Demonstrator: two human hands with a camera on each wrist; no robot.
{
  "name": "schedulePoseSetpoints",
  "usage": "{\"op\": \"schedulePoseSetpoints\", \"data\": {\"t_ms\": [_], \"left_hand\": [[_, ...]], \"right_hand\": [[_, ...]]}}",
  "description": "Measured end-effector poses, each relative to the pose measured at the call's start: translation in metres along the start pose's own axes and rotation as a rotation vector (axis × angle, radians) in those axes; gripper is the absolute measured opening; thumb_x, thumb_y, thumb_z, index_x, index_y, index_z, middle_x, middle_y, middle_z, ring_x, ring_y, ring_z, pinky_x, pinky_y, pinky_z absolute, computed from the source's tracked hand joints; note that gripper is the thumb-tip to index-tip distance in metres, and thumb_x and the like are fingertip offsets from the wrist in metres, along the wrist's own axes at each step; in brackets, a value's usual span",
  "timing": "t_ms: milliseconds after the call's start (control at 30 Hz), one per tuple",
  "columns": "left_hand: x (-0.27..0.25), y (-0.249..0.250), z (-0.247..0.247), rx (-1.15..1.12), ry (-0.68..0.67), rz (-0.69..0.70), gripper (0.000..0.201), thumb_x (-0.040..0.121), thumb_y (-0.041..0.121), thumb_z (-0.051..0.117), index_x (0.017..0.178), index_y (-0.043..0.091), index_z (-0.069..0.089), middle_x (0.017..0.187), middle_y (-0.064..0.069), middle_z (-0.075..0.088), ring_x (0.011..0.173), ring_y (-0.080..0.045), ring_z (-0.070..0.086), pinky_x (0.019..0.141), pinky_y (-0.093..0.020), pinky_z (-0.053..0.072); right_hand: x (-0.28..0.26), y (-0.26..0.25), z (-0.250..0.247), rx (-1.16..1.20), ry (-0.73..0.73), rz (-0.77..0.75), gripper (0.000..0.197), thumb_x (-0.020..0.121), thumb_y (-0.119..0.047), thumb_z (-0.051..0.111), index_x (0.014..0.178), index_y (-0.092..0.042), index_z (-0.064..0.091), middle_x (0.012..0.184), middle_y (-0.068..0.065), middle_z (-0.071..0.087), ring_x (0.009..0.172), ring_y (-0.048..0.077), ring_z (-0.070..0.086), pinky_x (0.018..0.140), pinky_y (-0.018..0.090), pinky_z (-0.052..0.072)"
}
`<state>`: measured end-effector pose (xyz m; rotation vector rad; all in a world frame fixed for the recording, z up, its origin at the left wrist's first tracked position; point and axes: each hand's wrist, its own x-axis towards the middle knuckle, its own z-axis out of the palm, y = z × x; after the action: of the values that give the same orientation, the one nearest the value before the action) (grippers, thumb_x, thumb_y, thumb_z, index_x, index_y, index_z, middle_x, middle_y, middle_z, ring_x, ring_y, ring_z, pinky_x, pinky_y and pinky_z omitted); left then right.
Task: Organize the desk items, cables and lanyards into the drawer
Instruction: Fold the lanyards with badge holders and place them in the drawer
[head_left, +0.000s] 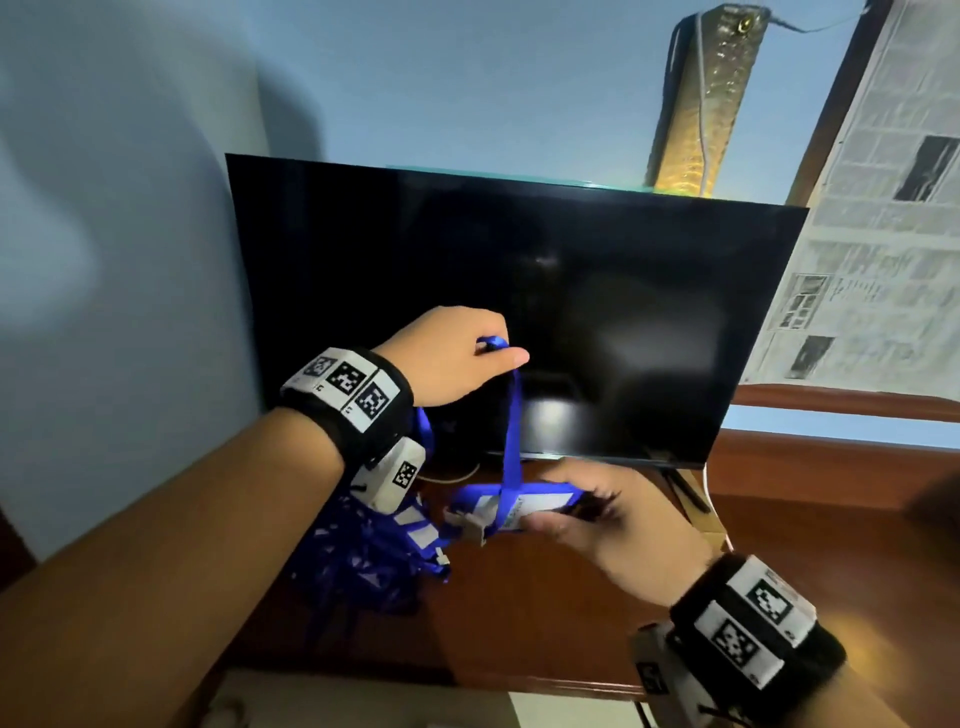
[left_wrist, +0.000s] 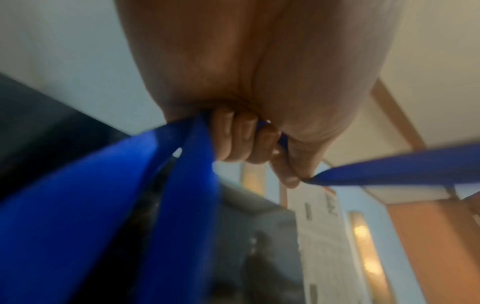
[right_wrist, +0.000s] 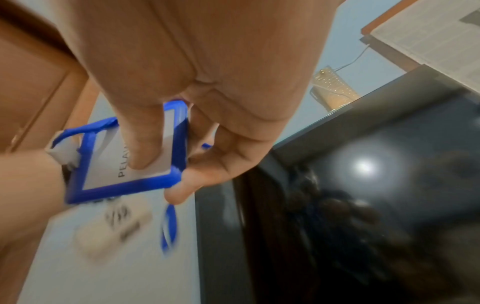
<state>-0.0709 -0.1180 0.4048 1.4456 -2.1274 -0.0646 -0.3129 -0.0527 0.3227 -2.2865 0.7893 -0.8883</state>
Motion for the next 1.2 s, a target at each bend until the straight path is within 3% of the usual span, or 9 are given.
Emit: {"op": "schedulePoseSetpoints", "data": {"t_ms": [133, 267, 433, 533, 667, 800, 900, 1067, 1200], "left_hand": [[-0.024, -0.047, 0.039, -0.152, -0.12, -0.143, 0.042, 0.083, 0.06, 0.066, 0.081, 0.018, 0.068, 0.076, -0.005, 0.072, 0.076, -0.024, 0.069, 0.071, -0.041, 0.056], [-0.068, -0.05, 0.074, -0.147, -0.18, -0.209, 0.045, 0.101, 0.052, 0.055, 0.072, 0.019, 0.065, 0.061, 0.001, 0.061, 0.054, -0.007, 0.056, 0.058, -0.025, 0.046], [-0.121, -0.02, 0.081, -0.272, -0.333, -0.187, 0.044, 0.106, 0.047, 0.049, 0.075, 0.017, 0.06, 0.058, 0.015, 0.058, 0.049, -0.004, 0.048, 0.056, -0.03, 0.044], [-0.132, 0.009, 0.052, -0.267, -0.303, -0.078, 0.043, 0.105, 0.049, 0.048, 0.076, 0.02, 0.058, 0.063, 0.014, 0.059, 0.052, -0.006, 0.052, 0.056, -0.024, 0.044], [-0.118, 0.04, -0.001, -0.195, -0.132, 0.045, 0.039, 0.103, 0.053, 0.052, 0.077, 0.025, 0.056, 0.066, 0.001, 0.058, 0.061, -0.012, 0.056, 0.059, -0.03, 0.045], [-0.088, 0.037, -0.02, -0.061, -0.037, 0.033, 0.034, 0.101, 0.05, 0.058, 0.076, 0.026, 0.056, 0.062, 0.008, 0.053, 0.061, -0.005, 0.052, 0.057, -0.02, 0.037], [-0.066, 0.004, -0.009, -0.045, -0.056, -0.075, 0.035, 0.101, 0.049, 0.06, 0.075, 0.026, 0.055, 0.064, 0.008, 0.053, 0.059, -0.006, 0.049, 0.059, -0.022, 0.036], [-0.083, -0.058, 0.038, -0.194, -0.241, -0.278, 0.036, 0.091, 0.054, 0.069, 0.076, 0.022, 0.063, 0.07, 0.003, 0.065, 0.061, -0.017, 0.059, 0.064, -0.036, 0.051], [-0.128, -0.048, 0.071, -0.339, -0.261, -0.321, 0.033, 0.096, 0.052, 0.066, 0.082, 0.023, 0.072, 0.062, 0.006, 0.062, 0.054, -0.007, 0.05, 0.059, -0.028, 0.045]], "right_hand": [[0.007, -0.012, -0.022, 0.105, 0.209, -0.014, 0.009, 0.087, -0.019, 0.08, 0.091, -0.022, 0.071, 0.078, -0.006, 0.072, 0.07, 0.008, 0.066, 0.067, 0.022, 0.049], [0.016, -0.01, -0.04, 0.123, 0.431, 0.003, 0.013, 0.089, -0.014, 0.078, 0.096, -0.019, 0.069, 0.078, 0.0, 0.074, 0.068, 0.011, 0.067, 0.066, 0.023, 0.053], [0.026, 0.021, -0.048, 0.009, 0.655, 0.118, 0.012, 0.093, -0.021, 0.076, 0.096, -0.024, 0.065, 0.071, 0.005, 0.07, 0.066, 0.017, 0.068, 0.062, 0.029, 0.055], [0.024, 0.049, -0.037, -0.201, 0.603, 0.215, 0.013, 0.092, -0.025, 0.076, 0.094, -0.022, 0.063, 0.067, -0.003, 0.061, 0.059, 0.004, 0.056, 0.056, 0.012, 0.042], [0.009, 0.071, -0.002, -0.306, 0.248, 0.351, 0.013, 0.094, -0.033, 0.072, 0.092, -0.028, 0.06, 0.071, -0.006, 0.065, 0.064, 0.006, 0.06, 0.058, 0.012, 0.042], [-0.005, 0.058, 0.038, -0.287, -0.086, 0.092, 0.011, 0.095, -0.048, 0.061, 0.096, -0.037, 0.058, 0.081, -0.017, 0.066, 0.074, 0.003, 0.063, 0.064, 0.02, 0.046], [-0.011, 0.036, 0.051, -0.155, -0.204, 0.008, 0.013, 0.094, -0.032, 0.071, 0.097, -0.042, 0.064, 0.087, -0.024, 0.068, 0.081, 0.0, 0.066, 0.068, 0.013, 0.046], [-0.003, 0.011, 0.037, 0.24, 0.097, 0.088, 0.016, 0.086, -0.012, 0.08, 0.096, -0.023, 0.073, 0.082, -0.006, 0.074, 0.07, 0.007, 0.067, 0.066, 0.024, 0.053], [0.007, 0.02, 0.031, 0.394, 0.324, 0.112, 0.014, 0.088, -0.003, 0.075, 0.098, -0.012, 0.069, 0.079, 0.006, 0.074, 0.061, 0.017, 0.066, 0.06, 0.03, 0.055]]}}
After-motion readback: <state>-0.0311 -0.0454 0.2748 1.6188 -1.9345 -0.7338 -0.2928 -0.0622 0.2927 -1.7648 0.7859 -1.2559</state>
